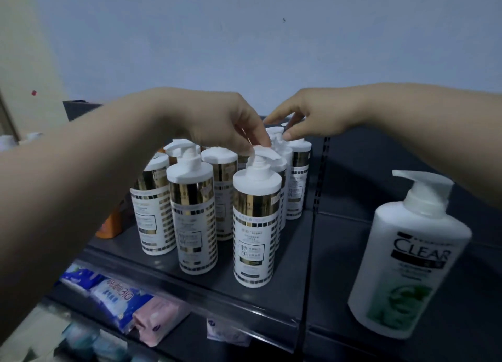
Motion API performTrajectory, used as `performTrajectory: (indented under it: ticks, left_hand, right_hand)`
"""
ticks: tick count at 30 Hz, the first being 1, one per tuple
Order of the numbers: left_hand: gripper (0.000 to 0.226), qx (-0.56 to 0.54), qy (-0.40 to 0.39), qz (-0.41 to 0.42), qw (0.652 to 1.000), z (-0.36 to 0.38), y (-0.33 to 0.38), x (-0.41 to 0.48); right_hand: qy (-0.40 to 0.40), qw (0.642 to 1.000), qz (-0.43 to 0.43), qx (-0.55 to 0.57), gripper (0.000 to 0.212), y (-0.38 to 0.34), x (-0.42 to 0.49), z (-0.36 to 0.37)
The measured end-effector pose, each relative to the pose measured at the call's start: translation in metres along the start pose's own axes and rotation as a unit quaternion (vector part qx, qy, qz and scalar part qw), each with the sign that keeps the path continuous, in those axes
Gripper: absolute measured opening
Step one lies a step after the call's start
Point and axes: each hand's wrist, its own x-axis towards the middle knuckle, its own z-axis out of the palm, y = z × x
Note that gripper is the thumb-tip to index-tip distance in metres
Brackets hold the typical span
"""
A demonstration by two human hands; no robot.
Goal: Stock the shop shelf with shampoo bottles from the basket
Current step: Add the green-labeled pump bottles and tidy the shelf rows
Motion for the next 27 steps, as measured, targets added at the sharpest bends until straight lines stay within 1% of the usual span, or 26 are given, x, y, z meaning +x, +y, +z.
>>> performTrajectory:
  ticks: [1, 3, 5, 6, 9, 12, 21, 27]
  left_hand:
    - [0.025, 0.003, -0.003, 0.003, 1.0, 0.004, 0.002, 0.0]
    - [0.024, 0.017, 0.018, 0.012, 1.0, 0.01, 0.006, 0.005]
    - [0.022, 0.037, 0.042, 0.026, 0.998, 0.014, 0.005, 0.008]
    - [0.021, 0.045, 0.046, 0.037, 0.997, 0.015, 0.004, 0.009]
    - [0.02, 0.061, 0.044, 0.067, 0.995, 0.013, -0.005, 0.008]
    - [0.019, 0.067, 0.044, 0.082, 0.993, 0.009, -0.014, 0.003]
    - [0.021, 0.055, 0.043, 0.111, 0.991, 0.006, -0.026, 0.0]
    - [0.02, 0.046, 0.044, 0.115, 0.991, 0.005, -0.029, -0.003]
  right_hand:
    - [-0.005, 1.0, 0.002, -0.018, 0.042, -0.004, 0.004, 0.003]
    - [-0.007, 0.999, 0.006, -0.034, 0.03, -0.007, 0.012, 0.012]
    - [0.007, 1.0, 0.017, -0.018, 0.013, -0.007, 0.019, 0.019]
    - [0.016, 1.0, 0.022, -0.01, 0.008, -0.007, 0.023, 0.022]
    - [0.052, 0.998, 0.037, -0.002, 0.008, -0.008, 0.034, 0.028]
    - [0.08, 0.995, 0.056, -0.008, 0.019, -0.008, 0.04, 0.031]
    - [0.112, 0.991, 0.06, -0.046, 0.019, -0.018, 0.031, 0.033]
    - [0.115, 0.991, 0.066, -0.036, 0.021, -0.027, 0.023, 0.033]
